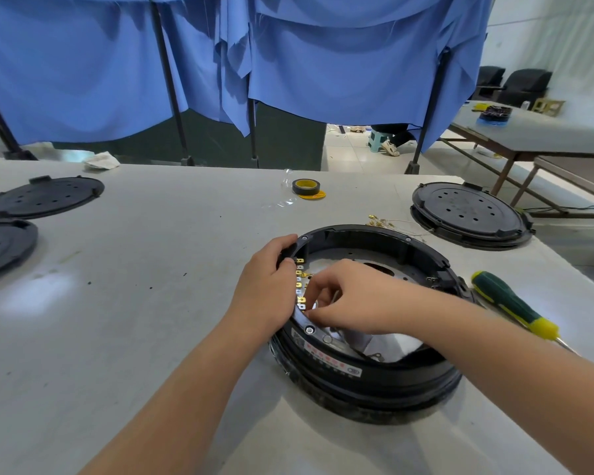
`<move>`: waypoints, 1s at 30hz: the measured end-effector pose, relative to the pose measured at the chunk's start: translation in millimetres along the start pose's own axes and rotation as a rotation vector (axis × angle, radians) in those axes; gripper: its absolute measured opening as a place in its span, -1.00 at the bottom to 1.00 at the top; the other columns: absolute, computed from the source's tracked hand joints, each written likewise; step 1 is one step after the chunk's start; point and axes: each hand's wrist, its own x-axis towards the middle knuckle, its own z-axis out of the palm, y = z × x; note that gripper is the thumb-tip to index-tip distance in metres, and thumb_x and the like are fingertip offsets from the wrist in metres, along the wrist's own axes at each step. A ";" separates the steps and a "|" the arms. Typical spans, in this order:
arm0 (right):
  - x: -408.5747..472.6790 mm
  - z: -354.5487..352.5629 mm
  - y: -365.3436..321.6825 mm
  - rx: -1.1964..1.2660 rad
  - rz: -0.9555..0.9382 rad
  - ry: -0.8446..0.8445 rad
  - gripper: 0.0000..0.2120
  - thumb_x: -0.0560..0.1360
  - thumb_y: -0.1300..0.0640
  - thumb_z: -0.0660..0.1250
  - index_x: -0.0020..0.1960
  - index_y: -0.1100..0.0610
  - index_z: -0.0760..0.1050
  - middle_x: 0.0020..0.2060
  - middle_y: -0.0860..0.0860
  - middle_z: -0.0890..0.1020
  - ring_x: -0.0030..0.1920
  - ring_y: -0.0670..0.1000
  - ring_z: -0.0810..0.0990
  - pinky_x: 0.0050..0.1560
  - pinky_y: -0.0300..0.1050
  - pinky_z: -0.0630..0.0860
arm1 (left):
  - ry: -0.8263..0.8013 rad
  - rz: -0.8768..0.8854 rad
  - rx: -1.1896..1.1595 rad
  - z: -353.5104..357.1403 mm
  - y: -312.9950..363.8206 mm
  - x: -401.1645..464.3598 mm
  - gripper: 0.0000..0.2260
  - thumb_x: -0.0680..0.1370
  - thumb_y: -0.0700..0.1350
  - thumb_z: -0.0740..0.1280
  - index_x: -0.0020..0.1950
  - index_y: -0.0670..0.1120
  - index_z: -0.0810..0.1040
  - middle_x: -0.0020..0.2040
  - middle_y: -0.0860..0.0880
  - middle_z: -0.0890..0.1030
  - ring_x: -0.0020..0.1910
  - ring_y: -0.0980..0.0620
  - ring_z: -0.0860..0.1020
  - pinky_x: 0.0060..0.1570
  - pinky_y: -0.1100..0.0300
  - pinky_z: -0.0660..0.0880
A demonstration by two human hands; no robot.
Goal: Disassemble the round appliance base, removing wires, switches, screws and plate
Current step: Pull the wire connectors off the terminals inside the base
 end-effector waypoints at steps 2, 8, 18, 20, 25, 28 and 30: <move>-0.2 5.3 1.8 0.000 0.012 0.050 -0.84 0.42 0.12 0.38 -0.33 -0.01 0.52 -0.47 -0.08 0.55 -0.39 -0.08 0.54 -0.20 -0.11 0.55 | 0.000 0.000 -0.007 0.2 -0.4 0.2 -0.61 0.58 -0.31 0.12 0.37 -0.07 0.44 0.31 -0.02 0.52 0.28 0.06 0.45 0.31 0.16 0.36; -0.9 15.2 7.2 -0.033 0.024 0.137 -0.78 0.44 0.10 0.36 -0.38 0.00 0.47 -0.47 -0.11 0.54 -0.41 -0.12 0.49 -0.28 -0.19 0.44 | -0.009 0.005 -0.016 0.0 -0.9 0.2 -0.61 0.58 -0.31 0.13 0.36 -0.06 0.45 0.29 0.01 0.53 0.27 0.07 0.46 0.29 0.19 0.36; 0.1 16.2 6.5 -0.072 0.023 0.106 -0.79 0.47 0.09 0.33 -0.33 0.00 0.43 -0.40 -0.09 0.53 -0.34 -0.09 0.49 -0.24 -0.20 0.43 | -0.010 -0.001 -0.028 -0.3 -1.5 1.0 -0.60 0.57 -0.32 0.12 0.35 -0.06 0.46 0.28 0.00 0.53 0.25 0.08 0.47 0.27 0.19 0.38; 0.2 15.9 6.8 -0.067 0.024 0.103 -0.79 0.47 0.09 0.33 -0.33 0.00 0.43 -0.39 -0.09 0.53 -0.33 -0.08 0.49 -0.23 -0.18 0.45 | -0.012 0.000 -0.032 -0.1 -1.4 0.9 -0.60 0.57 -0.32 0.12 0.36 -0.06 0.45 0.29 0.00 0.53 0.26 0.07 0.47 0.31 0.14 0.38; 0.1 15.5 6.6 -0.063 0.028 0.102 -0.79 0.46 0.10 0.33 -0.34 0.00 0.43 -0.42 -0.10 0.52 -0.34 -0.09 0.49 -0.23 -0.18 0.45 | -0.010 -0.001 -0.032 0.0 -1.4 0.7 -0.60 0.57 -0.32 0.12 0.36 -0.06 0.45 0.29 -0.01 0.53 0.27 0.06 0.46 0.31 0.13 0.38; 0.8 14.7 6.2 -0.055 0.037 0.086 -0.79 0.46 0.10 0.32 -0.34 0.00 0.43 -0.40 -0.10 0.53 -0.32 -0.07 0.50 -0.18 -0.14 0.50 | -0.008 0.000 -0.022 -0.1 -1.5 0.9 -0.60 0.57 -0.32 0.12 0.37 -0.06 0.45 0.30 -0.01 0.52 0.27 0.07 0.46 0.29 0.19 0.37; 1.6 14.3 6.3 -0.051 0.039 0.079 -0.79 0.46 0.10 0.33 -0.34 0.00 0.43 -0.40 -0.09 0.53 -0.31 -0.06 0.50 -0.15 -0.11 0.51 | -0.010 -0.002 -0.025 0.0 -1.1 1.0 -0.60 0.57 -0.32 0.12 0.37 -0.06 0.44 0.31 -0.01 0.52 0.28 0.06 0.46 0.31 0.16 0.37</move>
